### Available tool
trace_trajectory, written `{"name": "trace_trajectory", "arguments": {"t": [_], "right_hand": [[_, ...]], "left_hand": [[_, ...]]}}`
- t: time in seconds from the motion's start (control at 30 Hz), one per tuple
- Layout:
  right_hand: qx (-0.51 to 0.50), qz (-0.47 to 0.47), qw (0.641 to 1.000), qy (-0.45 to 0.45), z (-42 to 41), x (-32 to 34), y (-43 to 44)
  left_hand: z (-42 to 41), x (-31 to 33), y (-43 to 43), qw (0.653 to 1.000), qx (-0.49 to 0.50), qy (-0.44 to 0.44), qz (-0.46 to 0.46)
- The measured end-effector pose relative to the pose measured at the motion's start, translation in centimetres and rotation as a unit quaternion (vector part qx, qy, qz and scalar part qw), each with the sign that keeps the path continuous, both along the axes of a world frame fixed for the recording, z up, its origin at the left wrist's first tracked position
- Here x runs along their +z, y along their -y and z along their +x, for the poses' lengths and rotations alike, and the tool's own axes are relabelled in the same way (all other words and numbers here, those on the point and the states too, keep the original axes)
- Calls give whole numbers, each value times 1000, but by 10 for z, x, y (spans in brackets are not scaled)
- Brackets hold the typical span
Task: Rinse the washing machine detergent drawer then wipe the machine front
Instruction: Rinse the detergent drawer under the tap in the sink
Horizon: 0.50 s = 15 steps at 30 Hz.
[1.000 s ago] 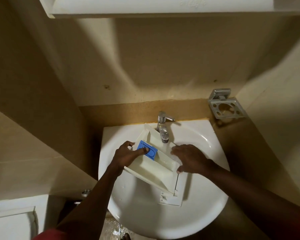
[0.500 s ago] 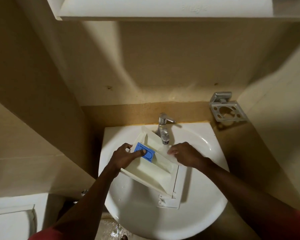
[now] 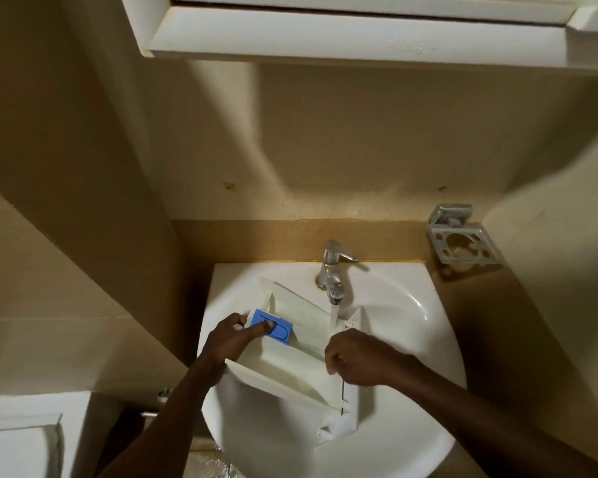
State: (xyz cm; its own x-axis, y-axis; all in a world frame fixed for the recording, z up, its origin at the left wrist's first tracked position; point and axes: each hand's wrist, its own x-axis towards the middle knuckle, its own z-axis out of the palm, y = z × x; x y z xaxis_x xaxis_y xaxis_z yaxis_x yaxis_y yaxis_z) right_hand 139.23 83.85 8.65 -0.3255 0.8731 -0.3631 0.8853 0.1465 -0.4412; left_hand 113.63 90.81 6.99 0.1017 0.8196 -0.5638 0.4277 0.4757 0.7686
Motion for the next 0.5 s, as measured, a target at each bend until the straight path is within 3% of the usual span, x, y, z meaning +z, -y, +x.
{"name": "trace_trajectory", "arguments": {"t": [0.1,0.27,0.33,0.4,0.5], "right_hand": [[-3,122,990,76,6,-5,-25],[-12,194,978,69,13,-9,-24],[6,222,968,113,4,-2,-21],[-9,148,977,152,-12,10,-13],[55,55,973,216,-30,7,12]], "left_hand": [[1,4,-1,1000,-1,3,12],[-2,7,5,999,12,16,26],[-3,4,4,999,17,9,28],[-3,4,3,1000,22,11,20],[-5,-1,-2,999,31,2,4]]}}
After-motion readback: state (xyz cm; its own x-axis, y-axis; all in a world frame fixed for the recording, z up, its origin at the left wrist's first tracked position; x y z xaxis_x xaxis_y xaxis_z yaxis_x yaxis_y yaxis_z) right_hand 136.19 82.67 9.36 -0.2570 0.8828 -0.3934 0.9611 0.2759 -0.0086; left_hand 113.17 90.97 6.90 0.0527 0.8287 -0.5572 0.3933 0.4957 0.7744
